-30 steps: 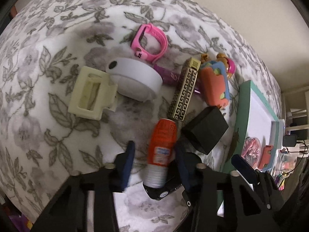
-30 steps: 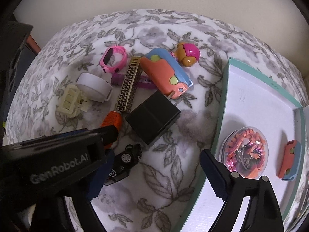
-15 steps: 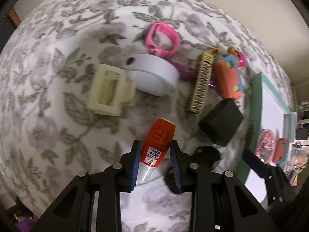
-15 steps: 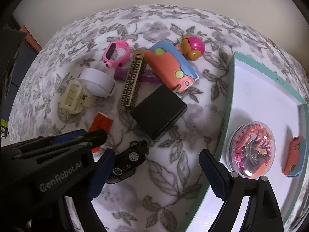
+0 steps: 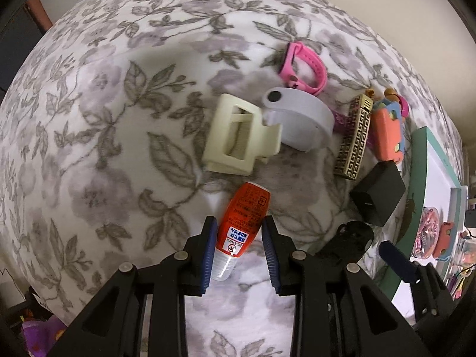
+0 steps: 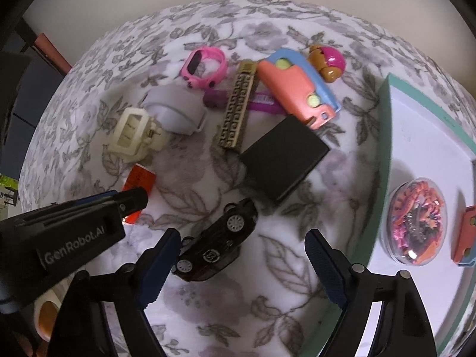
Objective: Organize rigid objects
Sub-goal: 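Grasp the red glue bottle with the left gripper while the right gripper grasps the black toy car, then lift the glue bottle and toy car and carry them over the white tray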
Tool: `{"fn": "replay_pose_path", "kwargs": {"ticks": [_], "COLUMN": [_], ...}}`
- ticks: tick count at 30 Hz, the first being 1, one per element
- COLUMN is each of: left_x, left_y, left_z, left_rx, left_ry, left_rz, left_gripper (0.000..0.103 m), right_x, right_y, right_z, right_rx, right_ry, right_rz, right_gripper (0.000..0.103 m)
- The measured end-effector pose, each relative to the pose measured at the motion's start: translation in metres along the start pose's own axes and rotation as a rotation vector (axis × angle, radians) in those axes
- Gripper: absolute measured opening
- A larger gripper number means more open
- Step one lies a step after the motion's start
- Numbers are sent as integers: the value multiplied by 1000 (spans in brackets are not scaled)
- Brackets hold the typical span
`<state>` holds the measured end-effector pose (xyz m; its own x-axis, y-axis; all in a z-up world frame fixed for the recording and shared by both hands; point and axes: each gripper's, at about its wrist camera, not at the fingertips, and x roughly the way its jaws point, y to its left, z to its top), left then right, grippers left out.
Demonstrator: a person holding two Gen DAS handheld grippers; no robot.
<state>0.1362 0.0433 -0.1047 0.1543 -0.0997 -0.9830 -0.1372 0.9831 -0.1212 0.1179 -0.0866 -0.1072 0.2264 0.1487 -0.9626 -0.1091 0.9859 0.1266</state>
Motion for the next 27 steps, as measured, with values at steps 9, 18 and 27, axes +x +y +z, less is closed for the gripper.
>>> {"fn": "replay_pose_path", "kwargs": {"ticks": [9, 18, 27], "left_x": [9, 15, 14], "left_y": [5, -8, -15], "left_z": [-1, -7, -8], "left_rx": [5, 36, 50], "left_ry": [31, 26, 16], "left_rz": [2, 48, 81], "left_gripper": [34, 34, 34], "right_x": [9, 1, -2], "right_y": [9, 14, 23], "right_z": [0, -7, -12], "right_rx": [-2, -42, -59], "right_ry": [-10, -33, -45], "right_rz": [-17, -19, -55], "right_gripper": [67, 43, 42]}}
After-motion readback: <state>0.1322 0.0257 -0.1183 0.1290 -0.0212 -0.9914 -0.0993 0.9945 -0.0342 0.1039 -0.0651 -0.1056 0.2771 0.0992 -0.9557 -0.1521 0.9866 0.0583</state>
